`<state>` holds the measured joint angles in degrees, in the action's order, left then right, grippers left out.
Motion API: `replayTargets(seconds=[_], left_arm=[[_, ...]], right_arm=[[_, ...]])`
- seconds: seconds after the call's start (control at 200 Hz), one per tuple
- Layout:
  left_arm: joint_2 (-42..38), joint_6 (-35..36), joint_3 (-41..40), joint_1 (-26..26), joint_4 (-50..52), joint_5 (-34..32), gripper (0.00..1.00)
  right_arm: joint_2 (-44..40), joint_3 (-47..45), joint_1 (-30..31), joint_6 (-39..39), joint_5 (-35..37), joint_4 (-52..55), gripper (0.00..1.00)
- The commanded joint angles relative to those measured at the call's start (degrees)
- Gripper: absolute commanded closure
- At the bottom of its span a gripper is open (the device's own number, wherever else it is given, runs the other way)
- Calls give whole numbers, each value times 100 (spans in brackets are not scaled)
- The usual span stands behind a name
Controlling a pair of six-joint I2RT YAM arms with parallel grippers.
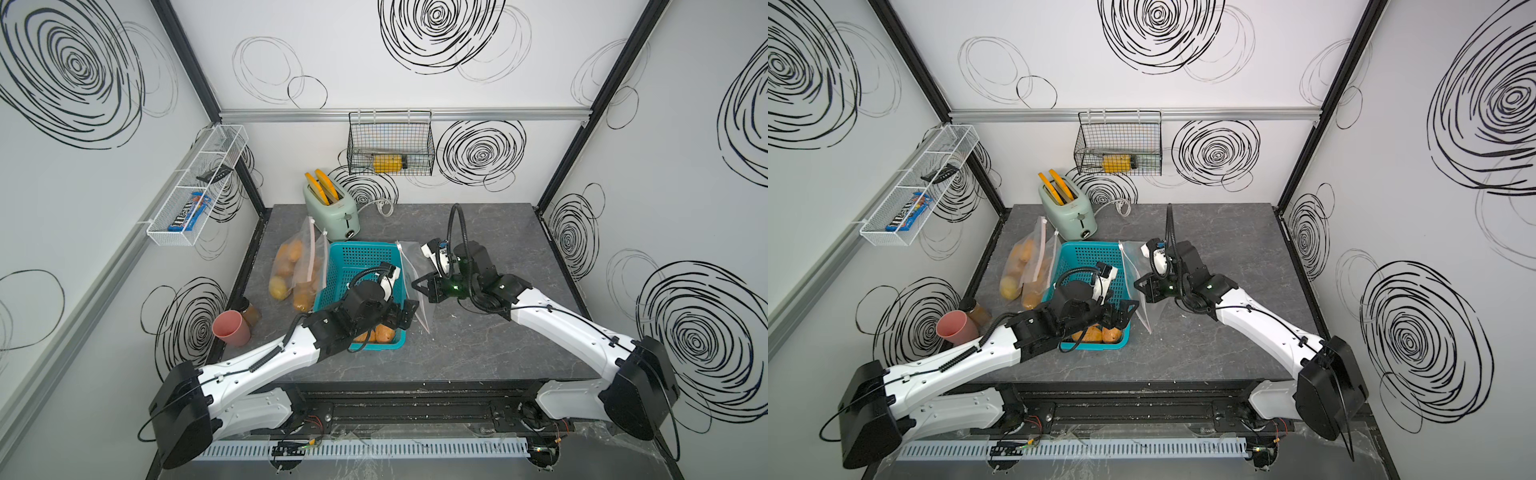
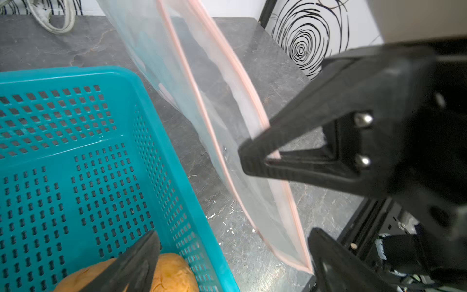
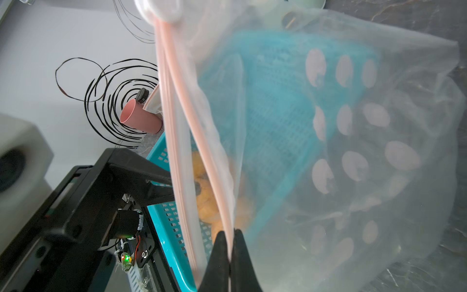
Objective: Put the potatoes into a zipper bag and zip it
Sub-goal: Open the zipper of the food storage bag at the center of the board.
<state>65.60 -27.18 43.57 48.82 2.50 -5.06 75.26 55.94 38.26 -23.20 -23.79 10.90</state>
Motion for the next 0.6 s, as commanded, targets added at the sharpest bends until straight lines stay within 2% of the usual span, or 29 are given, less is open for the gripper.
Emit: replayTargets(seconds=[0.0,0.15,0.25,0.335,0.39,0.48,0.495,0.595], left_arm=[[136,-297,19,-105,-730,-193,12],[335,-347,13,-235,-776,-351,29],[349,-411,-62,-320,-968,-233,49],[331,-427,-107,-342,-1078,-192,71],[292,-428,-138,-347,-1126,-163,81],[217,-463,-156,-344,-1119,-91,95],[208,-470,-156,-346,-1115,-78,100],[160,-546,-181,-346,-1086,9,100]], right_arm=[[-191,-112,49,-106,-26,-70,100],[-326,-237,59,-106,63,-67,100],[-359,-268,67,-78,104,-63,100],[-357,-277,94,48,270,-64,100],[-376,-317,177,276,399,-159,100],[-450,-641,388,787,881,-486,92],[-463,-689,414,822,1012,-535,90],[-429,-903,531,898,1405,-699,83]])
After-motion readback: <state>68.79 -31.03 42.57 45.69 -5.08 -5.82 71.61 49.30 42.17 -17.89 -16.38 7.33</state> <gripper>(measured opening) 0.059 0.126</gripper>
